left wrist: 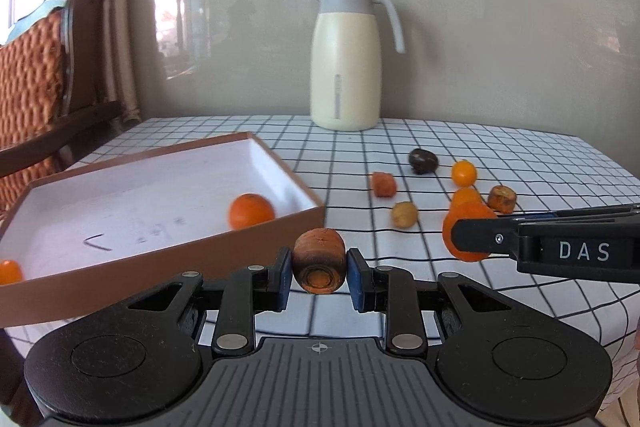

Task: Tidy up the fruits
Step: 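Lift the carrot piece and orange and carry both toward the box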

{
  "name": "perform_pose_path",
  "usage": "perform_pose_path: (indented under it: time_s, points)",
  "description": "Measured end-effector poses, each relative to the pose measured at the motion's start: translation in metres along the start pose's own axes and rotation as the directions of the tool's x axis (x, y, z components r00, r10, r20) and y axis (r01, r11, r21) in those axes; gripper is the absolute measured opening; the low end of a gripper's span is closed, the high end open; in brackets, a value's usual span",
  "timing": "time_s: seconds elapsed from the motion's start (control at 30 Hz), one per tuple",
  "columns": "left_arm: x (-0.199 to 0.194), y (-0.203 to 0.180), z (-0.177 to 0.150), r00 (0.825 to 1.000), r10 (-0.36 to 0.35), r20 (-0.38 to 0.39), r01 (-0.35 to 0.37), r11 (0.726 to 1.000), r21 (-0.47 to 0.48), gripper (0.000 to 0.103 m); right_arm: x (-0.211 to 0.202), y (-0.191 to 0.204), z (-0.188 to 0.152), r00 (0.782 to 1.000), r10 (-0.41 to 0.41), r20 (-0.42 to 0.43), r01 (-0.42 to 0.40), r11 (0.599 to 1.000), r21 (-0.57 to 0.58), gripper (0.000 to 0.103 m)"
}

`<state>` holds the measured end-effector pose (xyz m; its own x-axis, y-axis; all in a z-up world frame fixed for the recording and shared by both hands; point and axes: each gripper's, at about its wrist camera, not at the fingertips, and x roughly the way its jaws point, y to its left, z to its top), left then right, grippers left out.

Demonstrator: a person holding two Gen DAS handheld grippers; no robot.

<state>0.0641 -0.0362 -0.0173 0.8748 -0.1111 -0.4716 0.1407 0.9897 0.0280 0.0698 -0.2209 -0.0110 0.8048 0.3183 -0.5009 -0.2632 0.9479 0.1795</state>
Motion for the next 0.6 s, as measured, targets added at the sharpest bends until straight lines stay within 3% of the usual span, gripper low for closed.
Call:
perform_pose_path:
  time_s: [0.33,0.6]
  points:
    - [-0.018,0.042,0.001,0.996,0.078,0.050,-0.075,0.995,-0.066,0.029,0.006,0.033,0.010,0.993,0.092,0.073,-0.090,0.995,-0.035,0.024]
    - [-0.027,0.085,0.004,0.973,0.206,0.100,-0.192,0.972,-0.136,0.029,0.017,0.057,0.022,0.979,0.117,0.165,-0.106,0.992,-0.071,0.024]
